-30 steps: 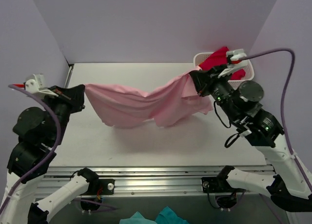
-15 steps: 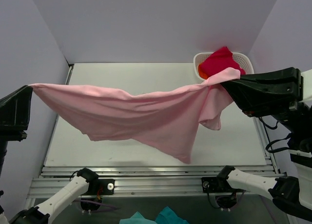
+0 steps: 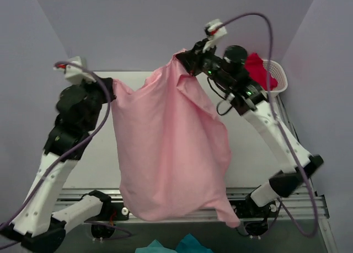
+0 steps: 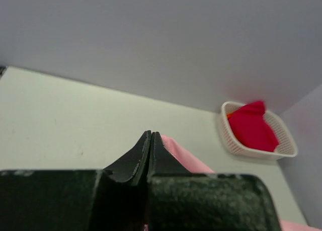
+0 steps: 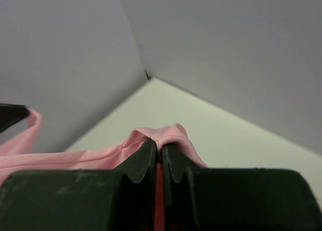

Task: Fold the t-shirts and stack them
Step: Flatten out the tshirt

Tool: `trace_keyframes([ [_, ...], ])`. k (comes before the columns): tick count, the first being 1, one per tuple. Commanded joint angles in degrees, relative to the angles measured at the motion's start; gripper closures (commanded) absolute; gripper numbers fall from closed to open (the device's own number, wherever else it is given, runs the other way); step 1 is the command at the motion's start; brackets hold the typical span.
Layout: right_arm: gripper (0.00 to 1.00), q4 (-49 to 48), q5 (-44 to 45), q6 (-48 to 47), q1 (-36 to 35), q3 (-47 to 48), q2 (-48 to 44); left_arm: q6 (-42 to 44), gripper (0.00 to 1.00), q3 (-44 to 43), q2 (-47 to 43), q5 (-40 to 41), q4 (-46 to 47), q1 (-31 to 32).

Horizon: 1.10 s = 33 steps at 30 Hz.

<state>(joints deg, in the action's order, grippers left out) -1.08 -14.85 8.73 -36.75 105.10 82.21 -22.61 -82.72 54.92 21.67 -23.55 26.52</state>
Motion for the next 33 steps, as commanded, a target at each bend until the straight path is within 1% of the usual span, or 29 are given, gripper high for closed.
trace_keyframes([
  [1, 1.0, -5.48, -1.31, 7.07, 9.74, -7.62, 14.61, -3.83, 0.98, 8.15, 9.03, 0.85, 5.43, -5.23],
  [2, 1.0, -6.9, -2.19, 7.78, 10.9, -9.11, 21.34, -5.76, 0.98, 9.93, 11.42, -1.09, 9.01, -9.78],
  [3, 1.0, -7.53, -1.85, 8.23, 11.7, -8.77, 24.89, -6.47, 0.98, 10.99, 17.45, -3.28, 10.61, -11.82],
  [4, 1.0, -7.88, -1.85, 8.93, 12.49, -7.9, 28.84, -7.09, 0.98, 11.61, 21.25, -3.3, 12.89, -13.59],
  [5, 1.0, -8.14, -2.63, 9.11, 14.06, -4.85, 32.62, -7.44, 0.98, 11.27, 25.03, -3.13, 13.79, -16.3],
  [6, 1.0, -8.32, -4.03, 9.54, 14.77, -2.47, 40.49, -7.8, 0.98, 9.87, 33.77, -4.08, 13.88, -17.81],
  [7, 0.97, -6.76, -4.48, 10.07, 15.56, 0.78, 44.92, -8.06, 0.98, 7.77, 38.81, -4.01, 13.53, -18.87],
  [8, 0.67, -5.7, -5.09, 11.64, 17.22, 4.46, 53.14, -8.15, 0.98, 2.09, 43.3, -3.92, 12.57, -20.36],
  [9, 0.35, -4.12, -5.45, 12.44, 17.94, 13.81, 57.05, -8.15, 0.98, -1.88, 52.57, -4.27, 11.17, -21.07],
  [10, 0.02, 0.33, -5.36, 12.97, 18.81, 19.12, 60.83, -8.59, 0.98, -6.1, 57.19, -4.36, 9.16, -21.77],
  [11, 0.0, 3.34, -5.02, 13.41, 19.43, 24.49, 63.92, -10.33, 0.98, -11.19, 61.15, -5.4, 2.52, -22.65],
  [12, 0.0, 4.67, -4.92, 13.59, 20.57, 31.67, 67.95, -10.87, 0.86, -19.94, 66.76, -6.89, -0.76, -24.22],
  [13, 0.0, 5.73, -4.66, 13.77, 21.02, 33.31, 68.6, -11.05, 0.61, -22.29, 67.94, -7.51, -2.19, -24.5],
  [14, 0.0, 4.87, -4.66, 13.86, 21.46, 33.15, 68.17, -10.53, 0.37, -22.4, 67.78, -6.65, -0.72, -24.59],
  [15, 0.0, 4.08, -4.22, 13.68, 22.16, 32.28, 65.56, -9.83, 0.16, -21.09, 67.08, -6.47, 0.86, -24.68],
  [16, 0.0, 1.63, -3.96, 13.42, 22.25, 27.66, 63.35, -9.21, 0.06, -20.12, 64.55, -5.77, 2.44, -24.76],
  [17, 0.0, -0.83, -2.65, 12.89, 22.34, 24.92, 58.72, -8.6, 0.06, -19.59, 62.09, -4.02, 3.85, -24.85],
  [18, 0.0, -1.98, -1.68, 12.72, 22.34, 22.19, 56.41, -8.33, 0.06, -19.59, 61.2, -3.57, 4.04, -24.85],
  [19, 0.0, -4.26, -1.24, 12.54, 22.34, 17.56, 54.13, -7.89, 0.06, -20.11, 60.06, -3.22, 3.6, -24.94],
  [20, 0.0, -5.15, -0.8, 12.54, 22.34, 15.42, 50.01, -7.37, 0.06, -20.2, 58.91, -3.13, 3.34, -24.85],
  [23, 0.0, -7.09, -0.09, 12.63, 22.16, 8.84, 43.59, -6.75, 0.06, -17.93, 52.94, -2.42, 2.98, -23.63],
  [24, 0.0, -7.35, 0.08, 12.45, 21.99, 7.24, 42.16, -6.57, 0.06, -16.7, 49.27, -1.81, 2.98, -23.28],
  [26, 0.0, -8.06, 1.48, 11.84, 21.55, 2.07, 37.96, -7.27, 0.06, -12.13, 45.56, -2.42, 2.9, -21.87],
  [27, 0.0, -8.32, 2.88, 11.66, 21.37, 0.13, 36.54, -7.62, 0.06, -10.12, 41.72, -2.95, 3.24, -21.17],
  [28, 0.0, -9.19, 3.59, 11.57, 21.28, -1.9, 35.13, -8.75, 0.06, -7.57, 39.76, -3.91, 4.12, -20.29],
  [29, 0.0, -9.64, 4.91, 11.66, 21.02, -5.48, 32.6, -9.64, 0.06, -2.59, 36.52, -4.79, 4.65, -17.85],
  [31, 0.0, -10.25, 6.32, 11.92, 20.76, -8.93, 29.95, -12.61, 0.06, 2.1, 34.04, -4.97, 5.18, -14.94],
  [32, 0.0, -10.34, 7.54, 11.92, 20.15, -10.43, 27.32, -13.68, 0.06, 6.21, 32.99, -4.8, 5.09, -11.79],
  [33, 0.0, -10.17, 9.04, 11.92, 19.71, -13.14, 26.17, -14.73, 0.06, 8.08, 31.06, -4.88, 4.92, -10.45],
])
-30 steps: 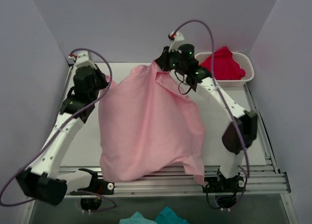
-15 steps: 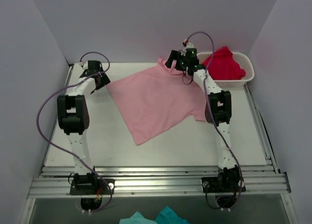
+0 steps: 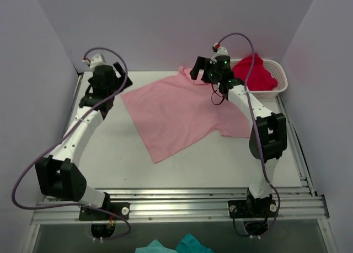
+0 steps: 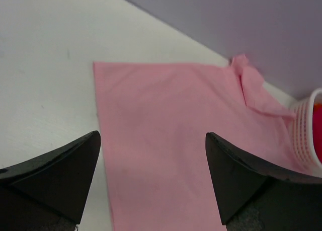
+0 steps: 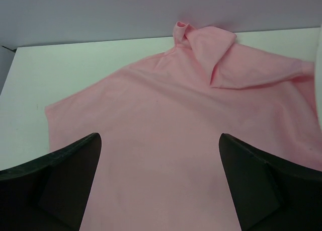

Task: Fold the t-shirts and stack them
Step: Flatten out the tshirt

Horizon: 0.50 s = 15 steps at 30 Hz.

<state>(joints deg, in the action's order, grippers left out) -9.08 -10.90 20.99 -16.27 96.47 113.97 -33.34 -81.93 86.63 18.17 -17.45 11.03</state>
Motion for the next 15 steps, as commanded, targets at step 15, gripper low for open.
trace_keyframes([
  [15, 0.0, 4.68, 23.11, 1.94, -2.54, -25.18, -32.75, -22.02, 0.04, 45.01, -38.8, -2.7, -11.11, 24.74],
])
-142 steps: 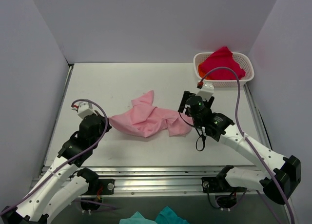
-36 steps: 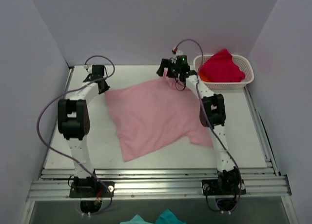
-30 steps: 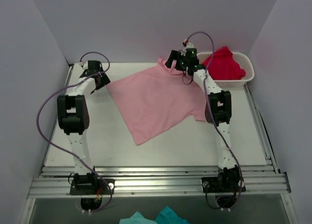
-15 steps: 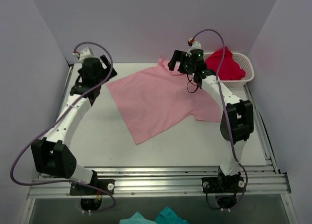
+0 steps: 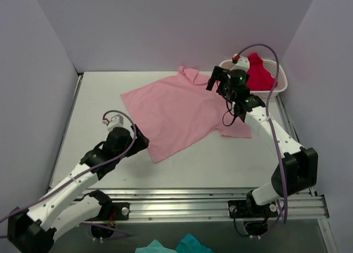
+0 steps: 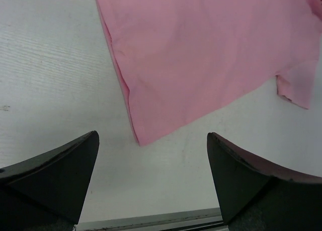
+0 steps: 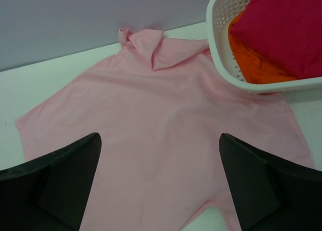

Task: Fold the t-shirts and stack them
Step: Flatten out the tshirt

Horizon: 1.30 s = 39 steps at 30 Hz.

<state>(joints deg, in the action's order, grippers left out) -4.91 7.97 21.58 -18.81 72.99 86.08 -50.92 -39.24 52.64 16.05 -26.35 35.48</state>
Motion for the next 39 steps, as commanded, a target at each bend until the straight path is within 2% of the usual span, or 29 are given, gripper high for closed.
trace_keyframes([
  [1, 0.0, 0.77, 4.42, 1.53, 0.09, -2.84, -6.44, -5.24, 0.02, 3.72, -5.79, -0.93, -2.56, 0.55],
  [4, 0.0, 2.44, 5.04, 2.06, 0.09, -3.82, -8.99, -6.04, 0.0, 6.71, -6.33, -2.78, 0.15, 1.86],
  [11, 0.0, 8.32, 8.55, 2.5, 0.09, -5.05, -13.48, -9.64, 0.0, 12.77, 2.36, -7.18, 12.97, 4.15],
  [21, 0.0, 10.09, 9.96, 1.62, 0.17, -6.9, -16.74, -11.4, 0.0, 13.23, 16.34, -7.18, 25.9, 5.91],
  [27, 0.0, 10.01, 10.58, 0.92, 0.26, -7.42, -16.21, -10.78, 0.21, 11.74, 23.11, -8.32, 30.92, 6.18],
  [30, 0.0, 9.74, 11.28, 0.65, 0.44, -7.78, -16.21, -10.78, 0.49, 11.65, 24.87, -8.93, 32.32, 6.26],
  [31, 0.0, 9.74, 11.37, 0.57, 0.61, -7.86, -16.21, -10.7, 0.66, 11.82, 25.57, -8.85, 32.5, 6.35],
  [34, 0.0, 9.3, 11.46, 0.39, 0.88, -8.13, -16.04, -10.61, 0.87, 11.82, 26.45, -8.58, 32.59, 6.44],
  [35, 0.0, 9.21, 11.46, 0.39, 0.88, -8.39, -15.95, -10.52, 0.98, 11.82, 26.55, -8.5, 32.5, 6.53],
  [39, 0.0, 8.69, 11.19, 0.39, 0.97, -8.74, -15.16, -9.38, 0.98, 11.47, 24.54, -7.45, 29.27, 6.26],
])
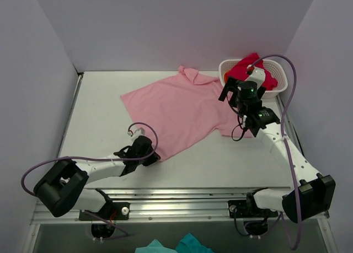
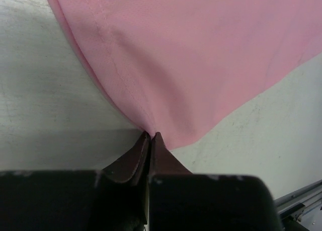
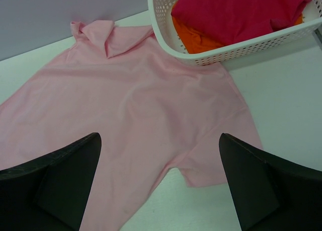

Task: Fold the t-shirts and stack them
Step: Flatten out the tshirt

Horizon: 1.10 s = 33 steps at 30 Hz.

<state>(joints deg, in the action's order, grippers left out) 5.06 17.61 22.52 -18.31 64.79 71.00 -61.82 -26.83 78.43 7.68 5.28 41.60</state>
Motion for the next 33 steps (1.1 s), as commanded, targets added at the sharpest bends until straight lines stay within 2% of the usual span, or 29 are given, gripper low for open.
trace_keyframes([
  [1, 0.0, -1.37, 0.95, -0.46, 0.46, -0.63, -0.07, 1.79, 0.98, -1.38, -4.66, 3.02, -4.64, 0.14],
  [3, 0.0, -1.37, 0.24, -0.2, 0.46, -0.63, 0.28, 3.37, 0.98, -2.08, -9.77, 5.84, -12.99, 0.06],
  [5, 0.0, -1.81, -1.34, -0.02, 0.38, -0.55, 0.28, 4.25, 0.98, -2.79, -19.16, 11.0, -22.79, -0.38],
  [8, 0.0, -2.42, -2.75, 0.85, -0.24, -0.28, 0.45, 8.01, 0.98, -4.54, -31.21, 14.37, -33.62, -3.89],
  [12, 0.0, -3.21, -3.19, 1.99, -3.13, 0.86, 2.99, 13.74, 0.98, -5.78, -39.93, 11.22, -38.67, -16.16],
  [15, 0.0, -4.26, -3.8, 3.22, -7.25, 2.35, 6.86, 16.38, 0.98, -5.6, -38.28, 7.88, -38.59, -21.2],
  [19, 0.0, -4.53, -3.63, 5.42, -11.92, 5.51, 13.62, 15.42, 0.98, -4.73, -33.88, 6.3, -35.09, -24.11],
  [25, 0.0, -3.74, -3.72, 8.14, -13.77, 11.75, 24.44, 16.73, 0.98, -3.05, -34.13, 2.08, -33.23, -34.73],
  [29, 0.0, -4.53, -3.11, 8.33, -13.69, 14.39, 30.05, 17.26, 0.98, -3.23, -34.31, 3.13, -32.88, -35.98],
  [33, 0.0, -9.26, -3.01, 7.62, -11.58, 16.93, 36.03, 17.44, 0.98, -3.05, -34.14, 2.43, -31.82, -35.98],
])
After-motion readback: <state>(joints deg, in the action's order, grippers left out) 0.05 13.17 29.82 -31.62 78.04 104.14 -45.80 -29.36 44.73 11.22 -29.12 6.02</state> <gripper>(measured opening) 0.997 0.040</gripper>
